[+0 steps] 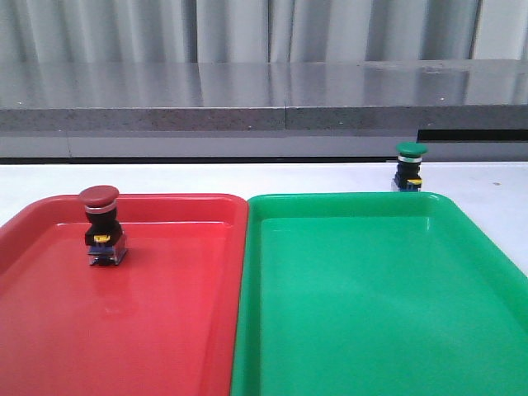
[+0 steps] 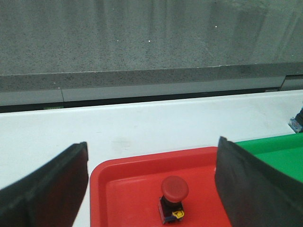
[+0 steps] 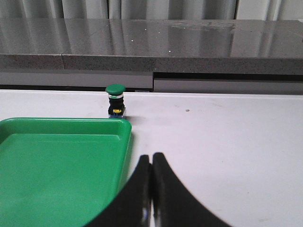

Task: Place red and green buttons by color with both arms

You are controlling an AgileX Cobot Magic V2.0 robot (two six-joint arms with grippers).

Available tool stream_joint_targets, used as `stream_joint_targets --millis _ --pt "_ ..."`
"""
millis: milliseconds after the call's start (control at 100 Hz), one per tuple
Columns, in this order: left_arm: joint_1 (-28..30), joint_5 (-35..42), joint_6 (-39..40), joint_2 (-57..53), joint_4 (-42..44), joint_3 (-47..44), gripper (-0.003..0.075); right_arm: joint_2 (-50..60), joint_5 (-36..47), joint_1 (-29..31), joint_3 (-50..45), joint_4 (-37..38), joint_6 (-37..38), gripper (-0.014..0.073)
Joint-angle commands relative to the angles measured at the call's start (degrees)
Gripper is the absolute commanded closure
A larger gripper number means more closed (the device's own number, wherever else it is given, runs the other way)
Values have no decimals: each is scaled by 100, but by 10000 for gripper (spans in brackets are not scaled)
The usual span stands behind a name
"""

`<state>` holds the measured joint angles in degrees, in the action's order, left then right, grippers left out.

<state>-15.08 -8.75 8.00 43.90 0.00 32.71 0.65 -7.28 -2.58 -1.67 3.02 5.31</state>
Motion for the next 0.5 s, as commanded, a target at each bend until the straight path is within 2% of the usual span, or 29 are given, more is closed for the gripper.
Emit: stream_joint_targets --millis 0,290,490 --pt "34 466 1 -619 81 -294 194 107 511 23 96 69 10 661" --pt "34 390 36 -2332 -85 -1415 194 107 511 23 96 69 10 661" --pt "34 259 36 -2732 -93 -1711 194 107 511 23 96 69 10 661"
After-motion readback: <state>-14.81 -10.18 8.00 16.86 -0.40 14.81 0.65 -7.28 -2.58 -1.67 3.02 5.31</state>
